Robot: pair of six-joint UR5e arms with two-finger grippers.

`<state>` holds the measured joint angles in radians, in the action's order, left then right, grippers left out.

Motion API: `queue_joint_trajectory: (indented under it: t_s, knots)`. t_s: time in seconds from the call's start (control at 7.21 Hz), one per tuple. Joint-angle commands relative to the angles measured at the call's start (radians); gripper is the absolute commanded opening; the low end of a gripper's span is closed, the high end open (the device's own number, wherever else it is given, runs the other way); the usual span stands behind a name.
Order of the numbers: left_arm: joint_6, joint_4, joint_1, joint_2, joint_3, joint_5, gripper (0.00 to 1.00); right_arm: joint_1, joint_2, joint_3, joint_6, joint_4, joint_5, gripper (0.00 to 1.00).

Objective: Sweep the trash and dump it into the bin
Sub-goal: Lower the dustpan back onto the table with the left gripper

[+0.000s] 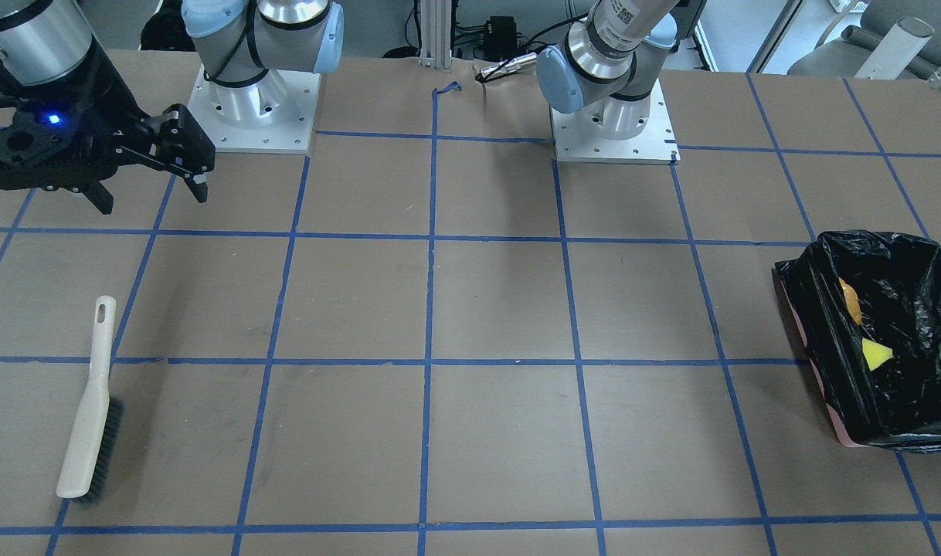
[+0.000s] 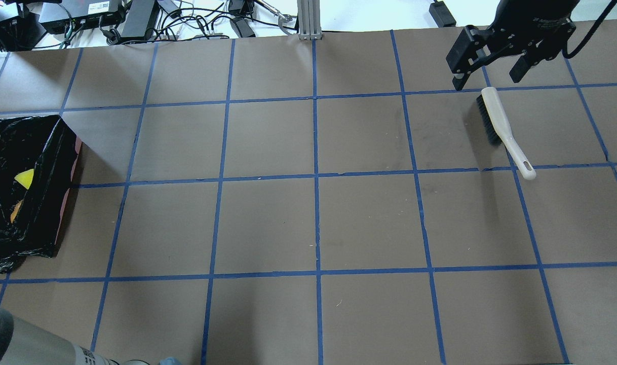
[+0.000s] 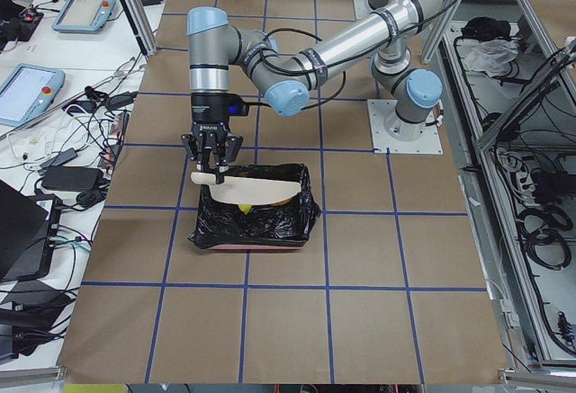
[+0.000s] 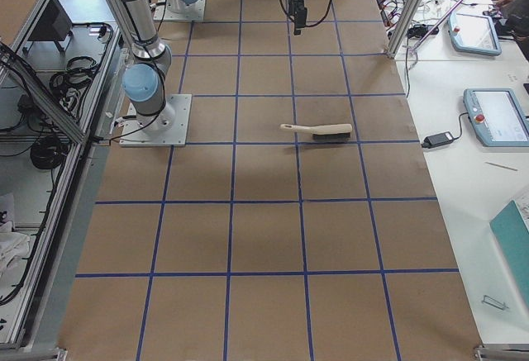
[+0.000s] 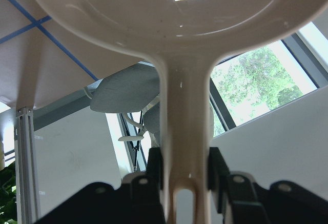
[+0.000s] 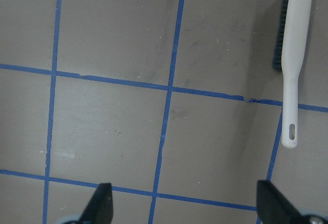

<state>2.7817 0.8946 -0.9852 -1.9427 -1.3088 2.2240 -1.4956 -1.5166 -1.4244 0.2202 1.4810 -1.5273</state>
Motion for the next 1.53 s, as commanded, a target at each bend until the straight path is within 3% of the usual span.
queue_joint_trajectory:
  t_s: [0.0, 0.14, 0.28, 0.42, 0.69, 0.83, 1.25, 1.39]
  knots:
    - [-0.005, 0.265, 0.016, 0.039, 0.067, -0.189, 0.00, 0.002, -0.002, -0.002, 0.001, -0.002, -0.001, 1.00]
    - [-0.005, 0.288, 0.010, 0.034, 0.098, -0.210, 0.00, 0.002, -0.002, -0.002, 0.001, -0.002, -0.001, 1.00]
    - [-0.016, 0.309, 0.003, 0.039, 0.100, -0.299, 0.00, 0.002, -0.002, -0.002, 0.001, -0.002, -0.001, 1.00]
    - [-0.105, 0.414, 0.005, 0.047, 0.091, -0.420, 0.00, 0.002, -0.002, -0.002, -0.001, -0.002, 0.001, 1.00]
    - [-0.264, 0.545, -0.007, 0.022, 0.083, -0.514, 0.00, 0.002, -0.002, -0.002, -0.001, -0.004, -0.001, 1.00]
    - [-0.462, 0.705, -0.054, 0.015, 0.069, -0.596, 0.00, 0.003, -0.002, -0.002, -0.001, -0.002, -0.001, 1.00]
    - [-0.574, 0.669, -0.211, -0.072, 0.045, -0.651, 0.00, 0.003, -0.002, -0.004, -0.001, -0.002, 0.001, 1.00]
    - [-0.612, 0.600, -0.211, -0.131, 0.042, -0.737, 0.00, 0.005, -0.002, -0.005, -0.001, -0.002, 0.001, 1.00]
